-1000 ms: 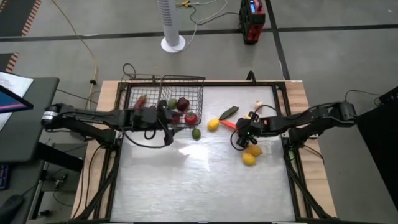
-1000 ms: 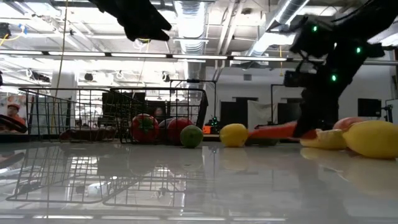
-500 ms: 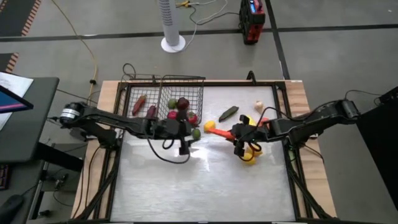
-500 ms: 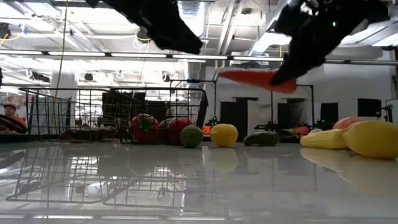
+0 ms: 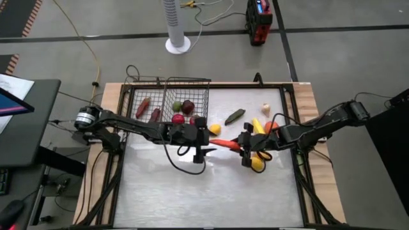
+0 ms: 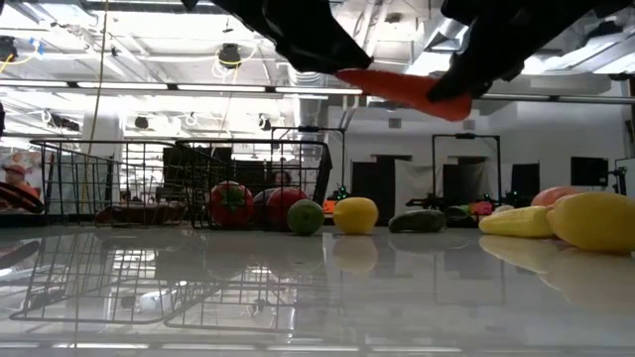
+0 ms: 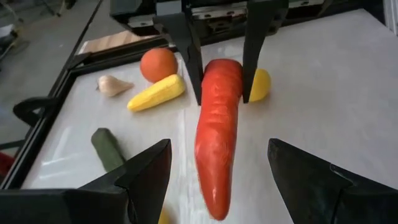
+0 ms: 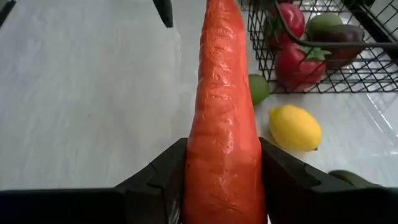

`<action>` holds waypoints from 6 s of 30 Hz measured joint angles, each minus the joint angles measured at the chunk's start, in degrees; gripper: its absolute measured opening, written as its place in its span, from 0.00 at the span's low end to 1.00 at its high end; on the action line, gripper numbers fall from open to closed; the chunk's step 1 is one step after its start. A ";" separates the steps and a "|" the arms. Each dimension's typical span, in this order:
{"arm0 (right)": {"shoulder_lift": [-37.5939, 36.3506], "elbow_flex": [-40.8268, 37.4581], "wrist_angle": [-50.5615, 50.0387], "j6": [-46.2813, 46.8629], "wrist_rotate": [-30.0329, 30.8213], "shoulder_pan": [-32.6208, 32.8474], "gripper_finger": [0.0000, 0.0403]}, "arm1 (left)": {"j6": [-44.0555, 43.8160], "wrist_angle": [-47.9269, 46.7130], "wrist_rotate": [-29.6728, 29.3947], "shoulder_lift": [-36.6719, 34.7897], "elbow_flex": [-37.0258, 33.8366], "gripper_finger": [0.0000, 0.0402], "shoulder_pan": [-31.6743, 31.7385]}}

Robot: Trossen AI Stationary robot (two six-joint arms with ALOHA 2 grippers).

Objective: Sort produce into baskets
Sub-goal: Put the orange carrot into the left wire basket, then put the top left lemon into the right wire basket

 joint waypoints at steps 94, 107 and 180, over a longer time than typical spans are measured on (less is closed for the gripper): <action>12.91 0.00 12.67 -18.66 -13.79 -22.36 0.72 | -24.86 -25.96 -30.93 -43.30 -22.79 0.62 12.33; 29.69 6.05 19.96 -25.96 -25.74 -27.08 0.72 | -24.58 -25.47 -21.92 -43.28 -22.77 0.62 8.11; 7.48 6.40 30.07 -48.40 15.63 2.52 0.58 | -41.10 40.43 -4.55 -7.54 -17.18 0.81 -0.19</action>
